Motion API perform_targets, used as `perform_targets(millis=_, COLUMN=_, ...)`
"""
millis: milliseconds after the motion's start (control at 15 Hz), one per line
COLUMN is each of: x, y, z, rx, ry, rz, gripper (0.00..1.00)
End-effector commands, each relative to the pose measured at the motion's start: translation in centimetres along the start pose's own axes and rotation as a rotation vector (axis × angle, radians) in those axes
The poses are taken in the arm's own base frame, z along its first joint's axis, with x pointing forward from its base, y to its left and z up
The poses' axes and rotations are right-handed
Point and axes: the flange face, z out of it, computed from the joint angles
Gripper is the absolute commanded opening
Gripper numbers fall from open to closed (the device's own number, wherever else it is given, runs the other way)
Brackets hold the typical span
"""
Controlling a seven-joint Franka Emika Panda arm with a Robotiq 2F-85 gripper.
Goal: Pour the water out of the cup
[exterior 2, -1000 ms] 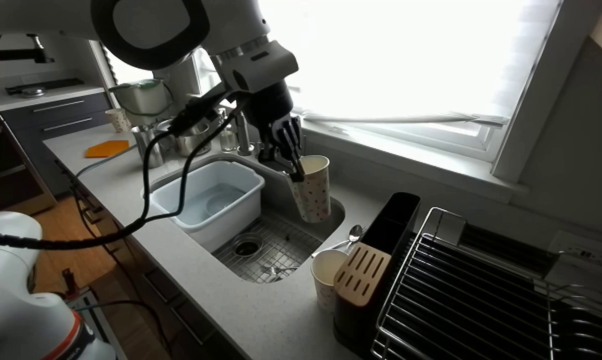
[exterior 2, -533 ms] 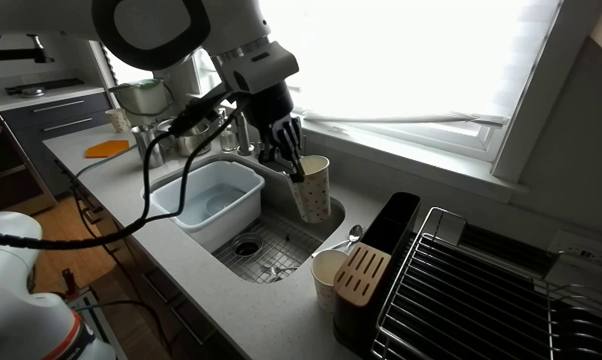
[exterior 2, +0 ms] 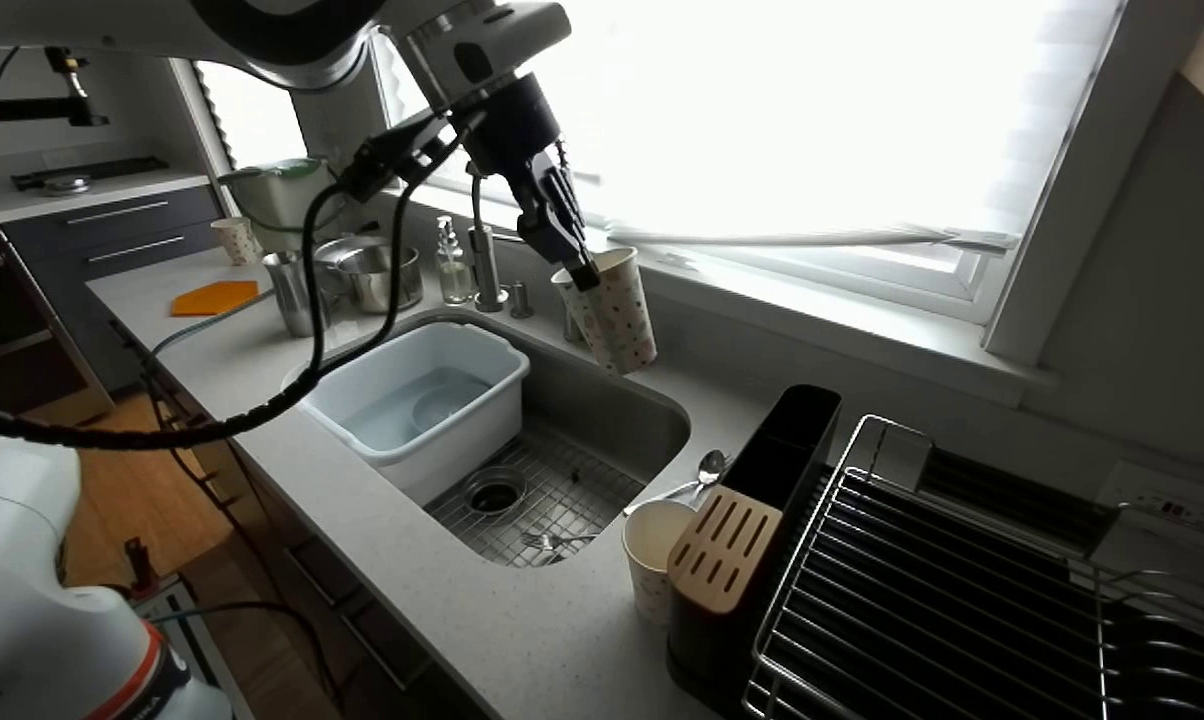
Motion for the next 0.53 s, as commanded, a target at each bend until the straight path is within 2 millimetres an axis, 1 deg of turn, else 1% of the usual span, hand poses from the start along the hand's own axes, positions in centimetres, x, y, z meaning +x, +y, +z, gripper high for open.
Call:
perform_targets(millis=0, x=-1.6, y=-2.7, z=-2.6, rx=-0.063, ry=0.093, rz=-0.155, gripper=0.01)
perform_targets(millis=267, x=-3.8, y=-5.7, z=-4.2, rx=-0.106, ry=0.215, rz=-0.311, gripper=0.01)
perform_targets(millis=467, x=-4.5, y=-7.2, z=-5.0, rx=-0.099, ry=0.292, rz=-0.37, gripper=0.01)
